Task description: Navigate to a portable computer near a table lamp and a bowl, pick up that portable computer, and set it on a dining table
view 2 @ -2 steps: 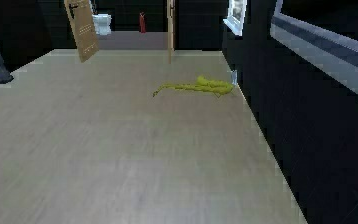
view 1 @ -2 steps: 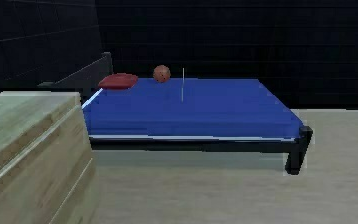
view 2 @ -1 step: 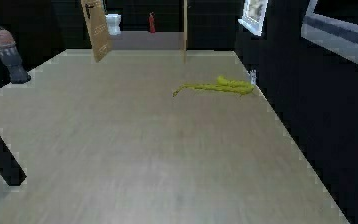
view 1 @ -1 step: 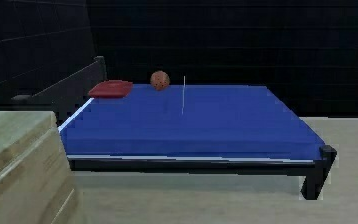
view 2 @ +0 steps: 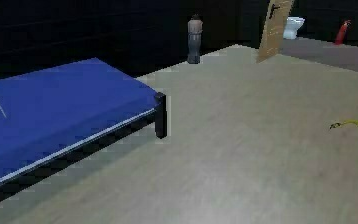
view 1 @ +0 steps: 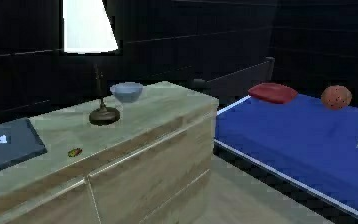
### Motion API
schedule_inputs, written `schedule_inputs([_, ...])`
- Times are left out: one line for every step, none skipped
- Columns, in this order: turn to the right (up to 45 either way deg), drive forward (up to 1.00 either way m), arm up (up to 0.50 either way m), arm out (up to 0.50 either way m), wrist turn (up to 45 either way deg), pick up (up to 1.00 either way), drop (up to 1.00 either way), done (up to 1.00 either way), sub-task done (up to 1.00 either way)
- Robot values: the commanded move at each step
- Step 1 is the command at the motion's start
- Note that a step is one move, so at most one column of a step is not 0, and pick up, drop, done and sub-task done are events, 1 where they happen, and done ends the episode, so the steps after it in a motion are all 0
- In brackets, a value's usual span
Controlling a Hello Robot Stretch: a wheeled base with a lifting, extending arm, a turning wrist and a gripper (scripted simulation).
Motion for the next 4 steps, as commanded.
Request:
schedule_inputs([-45.0,0.00,0.00,0.00,0.0,0.00,0.00,0.00,0.00])
schedule_inputs([-45.0,0.00,0.00,0.00,0.0,0.00,0.00,0.00,0.00])
schedule_inputs([-39.0,0.00,0.00,0.00,0.0,0.00,0.00,0.00,0.00])
schedule_inputs([0.0,0.00,0.50,0.00,0.0,0.00,0.00,0.00,0.00])
